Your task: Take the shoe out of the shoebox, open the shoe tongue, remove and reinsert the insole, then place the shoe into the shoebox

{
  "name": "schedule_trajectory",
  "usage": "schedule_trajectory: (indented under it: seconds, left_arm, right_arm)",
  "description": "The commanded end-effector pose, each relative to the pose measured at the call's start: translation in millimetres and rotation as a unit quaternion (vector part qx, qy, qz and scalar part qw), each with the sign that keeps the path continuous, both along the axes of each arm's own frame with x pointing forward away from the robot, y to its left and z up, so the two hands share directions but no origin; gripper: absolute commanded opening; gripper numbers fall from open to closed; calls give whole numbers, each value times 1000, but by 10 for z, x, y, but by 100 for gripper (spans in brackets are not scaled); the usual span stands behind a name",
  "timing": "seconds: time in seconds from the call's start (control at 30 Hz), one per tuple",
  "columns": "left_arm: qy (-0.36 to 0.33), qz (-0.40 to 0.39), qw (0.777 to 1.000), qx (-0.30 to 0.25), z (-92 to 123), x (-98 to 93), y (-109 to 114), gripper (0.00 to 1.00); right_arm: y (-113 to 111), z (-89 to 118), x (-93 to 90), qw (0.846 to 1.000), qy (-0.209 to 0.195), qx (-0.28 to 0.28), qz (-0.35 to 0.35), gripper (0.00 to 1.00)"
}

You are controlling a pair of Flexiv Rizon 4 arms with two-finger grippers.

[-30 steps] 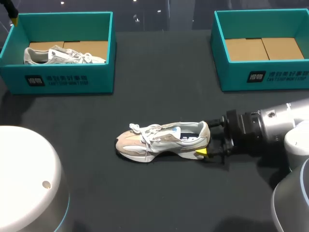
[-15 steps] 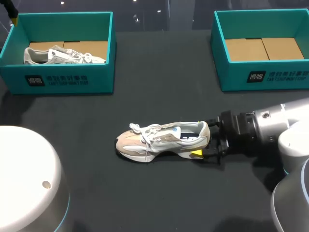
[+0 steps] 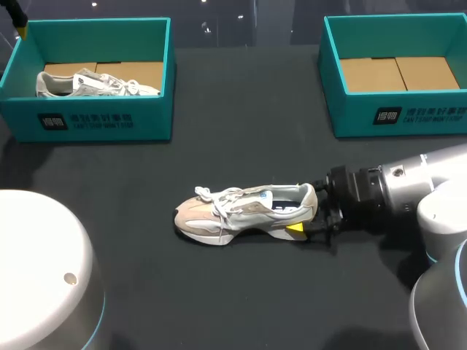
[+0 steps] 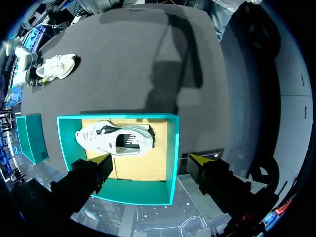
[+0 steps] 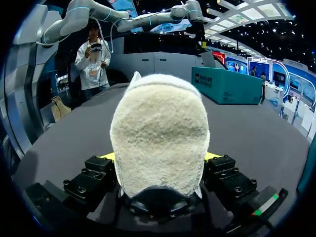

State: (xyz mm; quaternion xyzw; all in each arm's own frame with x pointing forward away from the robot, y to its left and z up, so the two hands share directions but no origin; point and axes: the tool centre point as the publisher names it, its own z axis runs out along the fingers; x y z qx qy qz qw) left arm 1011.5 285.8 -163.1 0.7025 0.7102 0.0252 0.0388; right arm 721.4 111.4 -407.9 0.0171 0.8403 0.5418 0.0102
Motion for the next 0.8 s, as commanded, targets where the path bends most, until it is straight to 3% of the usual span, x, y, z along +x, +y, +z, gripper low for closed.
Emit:
schedule_trajectory:
  seconds: [0.03,0.8]
  left_arm:
    - [-1,-1,1000,0,6,-12,5,100]
    - [-1,-1,1000,0,6,-12,5,100]
  right_arm:
    - [27,-25,18,1000,3,-3,2,0]
    - [-5,-11,36,1000,2,-4,26,0]
